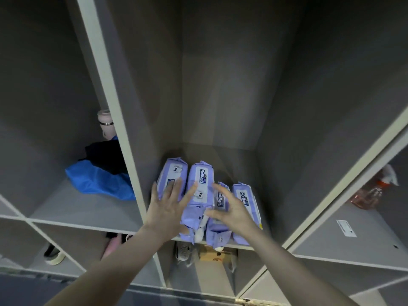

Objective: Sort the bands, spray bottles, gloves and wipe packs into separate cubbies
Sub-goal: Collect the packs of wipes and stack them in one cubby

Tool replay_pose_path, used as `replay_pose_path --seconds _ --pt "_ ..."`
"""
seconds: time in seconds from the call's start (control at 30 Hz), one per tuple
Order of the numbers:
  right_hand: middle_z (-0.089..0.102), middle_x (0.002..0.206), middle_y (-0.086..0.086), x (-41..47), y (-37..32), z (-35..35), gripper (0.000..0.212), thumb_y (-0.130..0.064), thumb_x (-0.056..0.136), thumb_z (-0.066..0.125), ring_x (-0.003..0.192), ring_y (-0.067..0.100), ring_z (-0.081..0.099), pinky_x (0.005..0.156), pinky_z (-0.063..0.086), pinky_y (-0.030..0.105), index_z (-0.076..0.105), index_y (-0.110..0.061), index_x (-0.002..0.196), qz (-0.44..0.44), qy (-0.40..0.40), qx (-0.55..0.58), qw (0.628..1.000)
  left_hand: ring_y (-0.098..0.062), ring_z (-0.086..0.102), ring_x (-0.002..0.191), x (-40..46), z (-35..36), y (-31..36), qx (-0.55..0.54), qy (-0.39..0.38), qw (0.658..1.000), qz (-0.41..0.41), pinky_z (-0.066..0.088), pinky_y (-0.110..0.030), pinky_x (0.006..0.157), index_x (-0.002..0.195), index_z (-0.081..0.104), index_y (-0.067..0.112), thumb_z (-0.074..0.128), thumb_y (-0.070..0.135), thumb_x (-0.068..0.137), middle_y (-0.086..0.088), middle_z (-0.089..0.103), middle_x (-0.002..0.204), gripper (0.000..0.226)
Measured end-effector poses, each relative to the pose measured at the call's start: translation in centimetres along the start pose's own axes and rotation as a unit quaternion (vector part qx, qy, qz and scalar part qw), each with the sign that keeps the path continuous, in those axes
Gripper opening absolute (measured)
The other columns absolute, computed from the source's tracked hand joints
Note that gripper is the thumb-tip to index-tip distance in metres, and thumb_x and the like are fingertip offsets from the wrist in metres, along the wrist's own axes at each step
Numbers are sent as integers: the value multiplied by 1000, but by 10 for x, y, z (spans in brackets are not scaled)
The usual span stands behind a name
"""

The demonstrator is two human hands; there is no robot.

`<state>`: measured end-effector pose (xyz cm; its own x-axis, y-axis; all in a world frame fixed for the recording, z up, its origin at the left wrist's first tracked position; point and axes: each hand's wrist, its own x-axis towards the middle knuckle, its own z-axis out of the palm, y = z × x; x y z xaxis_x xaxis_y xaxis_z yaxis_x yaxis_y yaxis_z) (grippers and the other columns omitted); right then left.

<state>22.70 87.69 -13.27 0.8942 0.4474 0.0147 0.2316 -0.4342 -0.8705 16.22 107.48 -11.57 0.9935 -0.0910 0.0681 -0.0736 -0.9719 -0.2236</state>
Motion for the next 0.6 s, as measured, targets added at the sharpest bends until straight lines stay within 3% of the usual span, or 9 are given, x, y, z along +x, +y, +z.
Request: replay_pose_path --seconds 0.07,0.1,0.17,0.23,0.27,0.33,0.37,0.5,0.6 --pt "-3 154 -21 -11 23 -19 110 -77 55 63 143 3 -4 116 5 58 4 -53 144 60 -2 -220 974 -26 -18 146 6 2 13 -17 -38 998 47 0 -67 109 144 -27 36 50 74 75 -3 -31 154 110" --pt "-18 150 -19 -18 36 -24 119 -85 48 57 141 10 -18 112 -3 62 -13 -57 139 93 -18 -308 946 -26 -19 145 9 2 16 -31 -33 997 55 0 -69 109 143 -26 39 47 74 77 0 -34 151 105" --pt "-33 149 -13 -29 58 -23 124 -94 38 50 139 22 -30 111 6 65 -28 -61 128 132 -53 -356 924 -28 -1 149 14 10 15 -49 -4 997 57 8 -72 107 147 -15 41 49 76 74 4 -23 155 104" --pt "-23 157 -3 -36 71 -7 120 -97 39 43 143 36 -22 105 35 60 -21 -59 134 121 -44 -371 920 -30 33 141 17 11 12 -41 -8 997 61 28 -76 97 149 10 38 66 76 59 2 14 159 112" --pt "-7 160 3 -36 73 1 116 -98 44 39 144 42 -9 90 49 56 -8 -55 141 116 -20 -393 912 -30 45 133 18 16 9 -33 -2 997 66 35 -75 91 146 22 36 74 72 50 0 31 155 115" --pt "25 156 9 -32 78 12 109 -97 51 35 139 46 14 62 59 48 20 -45 145 126 20 -390 912 -29 53 127 19 23 5 -19 35 997 69 40 -73 88 143 32 34 84 63 42 -1 43 148 117" --pt "25 156 9 -31 77 15 105 -94 54 36 138 44 12 63 59 47 20 -44 145 130 37 -393 910 -28 53 127 19 25 2 -13 50 996 72 40 -72 88 142 32 34 86 60 42 0 44 148 116" --pt "-21 158 2 -32 75 24 100 -85 68 43 142 38 -20 98 47 48 -8 -48 146 142 59 -397 905 -26 52 128 22 29 0 -15 72 995 62 42 -70 90 142 34 33 86 53 49 0 44 148 109" --pt "-25 157 2 -31 63 26 99 -80 70 47 142 38 -22 102 43 49 -8 -47 146 161 66 -386 906 -25 52 128 26 31 1 -19 83 995 56 41 -70 90 142 35 33 87 50 50 0 44 148 107"
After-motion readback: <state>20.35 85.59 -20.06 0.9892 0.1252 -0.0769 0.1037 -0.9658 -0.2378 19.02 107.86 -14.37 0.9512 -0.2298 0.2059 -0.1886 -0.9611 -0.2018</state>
